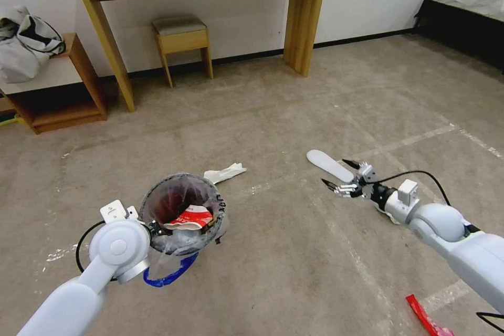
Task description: Pick up the trash bin and place the garbage on the floor into it.
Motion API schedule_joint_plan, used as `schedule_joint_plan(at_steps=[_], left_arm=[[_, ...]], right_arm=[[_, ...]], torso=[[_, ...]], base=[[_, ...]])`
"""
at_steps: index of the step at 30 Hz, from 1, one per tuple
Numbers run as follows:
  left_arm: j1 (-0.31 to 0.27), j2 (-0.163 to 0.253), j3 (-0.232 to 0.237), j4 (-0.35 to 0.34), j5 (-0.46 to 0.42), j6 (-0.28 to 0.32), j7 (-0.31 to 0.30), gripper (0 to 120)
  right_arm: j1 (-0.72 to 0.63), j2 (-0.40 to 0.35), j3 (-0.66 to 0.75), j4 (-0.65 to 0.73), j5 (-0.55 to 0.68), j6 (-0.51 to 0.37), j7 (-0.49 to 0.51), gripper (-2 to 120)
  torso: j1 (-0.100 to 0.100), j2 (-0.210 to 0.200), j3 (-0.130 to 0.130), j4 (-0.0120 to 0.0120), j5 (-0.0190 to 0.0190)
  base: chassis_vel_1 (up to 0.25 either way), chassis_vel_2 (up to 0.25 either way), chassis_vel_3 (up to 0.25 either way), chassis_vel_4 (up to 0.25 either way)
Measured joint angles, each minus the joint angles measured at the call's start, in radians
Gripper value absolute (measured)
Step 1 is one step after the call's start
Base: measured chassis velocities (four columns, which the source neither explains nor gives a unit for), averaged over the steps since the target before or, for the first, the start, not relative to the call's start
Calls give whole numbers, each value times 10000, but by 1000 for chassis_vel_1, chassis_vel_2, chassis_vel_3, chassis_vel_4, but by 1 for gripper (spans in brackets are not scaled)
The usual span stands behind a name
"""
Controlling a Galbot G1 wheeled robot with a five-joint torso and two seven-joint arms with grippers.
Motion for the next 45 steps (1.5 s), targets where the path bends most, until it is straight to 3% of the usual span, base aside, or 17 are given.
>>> schedule_joint_plan(at_steps=[15,25,29,34,36,45], left_arm=[[-100,85,77,44,-54,94,138,0],[-158,-17,228,174,-27,269,313,0],[-171,-16,239,246,-5,316,379,0],[-231,-123,308,412,46,383,446,0],[-260,-127,320,449,50,388,447,0],[-255,-53,313,566,70,432,485,0]], right_arm=[[-1458,-377,186,-1772,-871,445,-209,100],[-3303,-1190,1552,-2157,-1219,1067,-336,100],[-3663,-1347,1895,-2510,-1039,1477,-676,100],[-4028,-1579,2815,-2946,518,2410,-2771,100],[-4100,-1659,2992,-2927,767,2590,-3096,100],[-4981,-1849,3991,-2432,1423,2713,-3555,100]], torso=[[1,0,0,-2,1],[1,0,-1,-3,-2],[1,0,-1,-3,1],[1,0,0,-3,4],[1,0,-1,-2,-1],[1,0,0,-1,-4]], base=[[0,0,0,0],[0,0,0,0],[0,0,0,0],[0,0,0,0],[0,0,0,0],[0,0,0,0]])
